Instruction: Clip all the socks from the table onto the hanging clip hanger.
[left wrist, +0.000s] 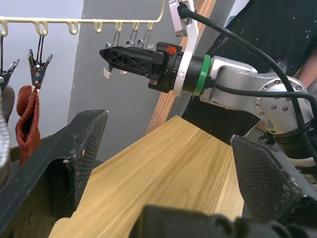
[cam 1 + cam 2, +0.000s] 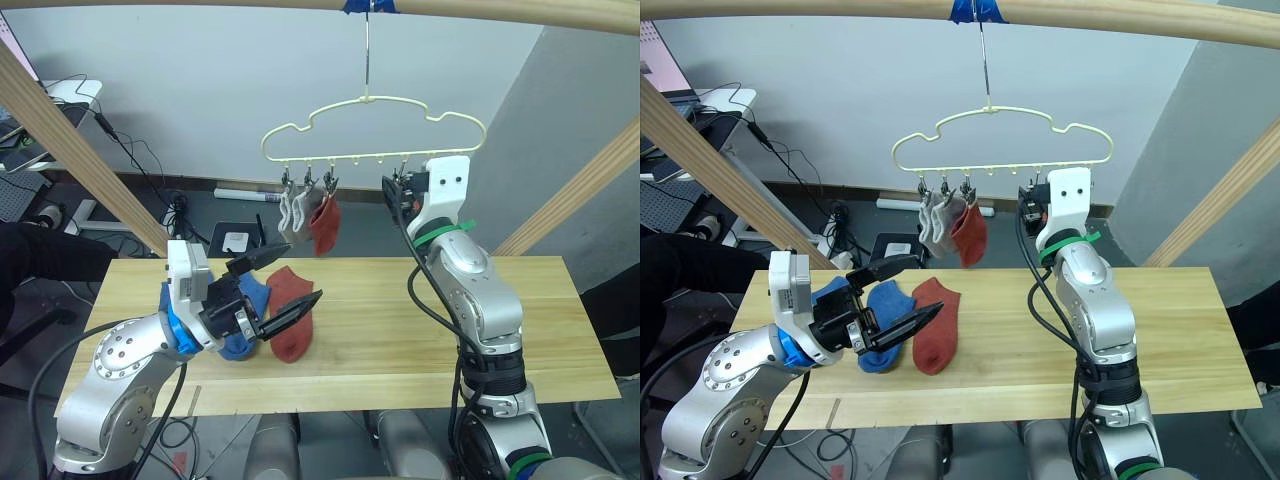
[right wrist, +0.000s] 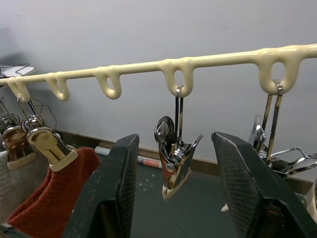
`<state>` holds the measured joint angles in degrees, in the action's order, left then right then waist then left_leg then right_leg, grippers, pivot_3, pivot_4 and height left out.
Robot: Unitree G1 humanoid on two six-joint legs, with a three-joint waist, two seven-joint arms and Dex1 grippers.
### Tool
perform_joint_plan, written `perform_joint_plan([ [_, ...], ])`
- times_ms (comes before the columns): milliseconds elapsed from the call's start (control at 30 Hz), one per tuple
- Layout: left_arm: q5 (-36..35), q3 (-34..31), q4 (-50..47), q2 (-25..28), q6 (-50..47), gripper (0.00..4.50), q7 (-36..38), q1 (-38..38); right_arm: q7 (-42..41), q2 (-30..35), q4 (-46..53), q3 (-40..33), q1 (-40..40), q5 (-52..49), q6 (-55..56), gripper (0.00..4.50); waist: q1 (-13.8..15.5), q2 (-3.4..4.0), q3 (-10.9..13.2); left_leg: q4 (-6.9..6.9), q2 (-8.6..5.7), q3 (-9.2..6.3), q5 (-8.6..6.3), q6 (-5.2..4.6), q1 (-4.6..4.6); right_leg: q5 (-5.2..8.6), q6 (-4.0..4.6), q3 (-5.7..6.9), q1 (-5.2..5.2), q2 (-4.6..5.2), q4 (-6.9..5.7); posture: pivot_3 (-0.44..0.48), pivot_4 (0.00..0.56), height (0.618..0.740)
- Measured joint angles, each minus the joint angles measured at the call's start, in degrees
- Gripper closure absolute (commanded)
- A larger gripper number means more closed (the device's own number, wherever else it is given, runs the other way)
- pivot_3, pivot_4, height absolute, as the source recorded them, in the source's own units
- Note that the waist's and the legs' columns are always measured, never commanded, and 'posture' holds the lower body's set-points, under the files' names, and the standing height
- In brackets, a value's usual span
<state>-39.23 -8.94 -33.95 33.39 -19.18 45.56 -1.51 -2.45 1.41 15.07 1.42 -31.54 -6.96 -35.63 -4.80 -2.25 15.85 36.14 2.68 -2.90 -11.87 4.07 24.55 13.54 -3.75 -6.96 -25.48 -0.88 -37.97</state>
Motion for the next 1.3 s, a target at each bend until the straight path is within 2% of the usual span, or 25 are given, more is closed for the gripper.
perform_joint_plan([
  [1300,0.1,0.0,-0.3,0.0,0.7,0.0,0.1,-1.8,-0.9,-1.4,-3.6,0.3,-1.7,-0.1,3.8,2.09,0.0,0.0,0.0,-0.02,0.0,0.0,0.0,0.0,0.0,0.0,0.01,0.01,-0.01,0.0,0.01,-0.021,0.254,0.74],
])
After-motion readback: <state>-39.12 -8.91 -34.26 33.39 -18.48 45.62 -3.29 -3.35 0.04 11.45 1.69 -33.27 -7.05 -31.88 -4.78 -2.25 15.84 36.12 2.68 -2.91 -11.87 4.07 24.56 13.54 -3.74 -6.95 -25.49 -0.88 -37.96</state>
